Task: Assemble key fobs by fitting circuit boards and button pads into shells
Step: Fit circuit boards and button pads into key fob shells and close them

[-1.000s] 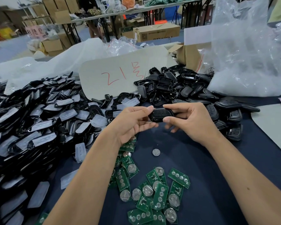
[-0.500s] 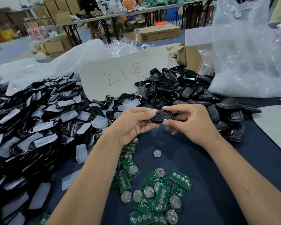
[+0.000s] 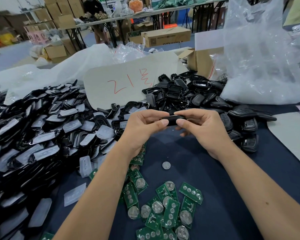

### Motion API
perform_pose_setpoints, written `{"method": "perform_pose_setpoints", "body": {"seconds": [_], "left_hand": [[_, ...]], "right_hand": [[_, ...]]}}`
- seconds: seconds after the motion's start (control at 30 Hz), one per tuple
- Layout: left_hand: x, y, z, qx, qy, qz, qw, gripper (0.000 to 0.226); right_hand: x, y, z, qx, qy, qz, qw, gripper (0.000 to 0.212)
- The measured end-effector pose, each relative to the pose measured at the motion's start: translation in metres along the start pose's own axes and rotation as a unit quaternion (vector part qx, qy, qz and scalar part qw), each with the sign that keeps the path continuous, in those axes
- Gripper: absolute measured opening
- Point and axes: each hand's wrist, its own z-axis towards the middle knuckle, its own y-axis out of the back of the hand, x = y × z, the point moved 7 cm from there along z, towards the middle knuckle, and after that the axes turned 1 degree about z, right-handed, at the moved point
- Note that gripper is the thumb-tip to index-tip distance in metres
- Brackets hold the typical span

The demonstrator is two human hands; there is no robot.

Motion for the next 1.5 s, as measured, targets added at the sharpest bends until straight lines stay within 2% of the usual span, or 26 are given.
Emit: {"method": "perform_pose_setpoints", "body": {"seconds": [0.13, 0.23, 0.6, 0.9, 1.1, 1.27, 1.4, 1.5], "left_hand": [[-0.005, 0.001, 0.001, -0.002, -0.048, 0.018, 0.999, 0.017], [-0.007, 0.002, 0.001, -0.001, -0.069, 0.021, 0.997, 0.018], [-0.003, 0.001, 0.003, -0.006, -0.053, -0.003, 0.999, 0.015], [-0.008, 0.000, 0.002, -0.005, -0.087, 0.021, 0.996, 0.024], [-0.008, 0.001, 0.004, -0.008, -0.096, 0.042, 0.994, 0.022], [-0.008, 0.001, 0.003, -0.020, -0.099, 0.139, 0.985, 0.030], [-0.013, -0.009, -0.001, -0.031, -0.138, 0.283, 0.949, 0.023], [-0.020, -0.017, -0.005, -0.040, -0.170, 0.329, 0.928, 0.044]], "right_hand": [[0.002, 0.000, 0.000, -0.003, 0.006, 0.024, 1.000, 0.030], [0.004, 0.001, -0.001, -0.004, 0.012, 0.022, 1.000, 0.027], [0.005, 0.003, -0.001, -0.014, 0.021, 0.004, 1.000, 0.021], [0.004, 0.005, -0.001, -0.009, 0.008, -0.002, 1.000, 0.024], [0.005, 0.003, -0.002, -0.004, 0.004, -0.025, 1.000, 0.022], [0.015, -0.001, -0.001, -0.003, 0.071, -0.153, 0.986, 0.026], [0.021, -0.015, -0.005, 0.027, 0.128, -0.254, 0.958, 0.022], [0.024, -0.015, -0.005, 0.024, 0.146, -0.298, 0.943, 0.022]]}}
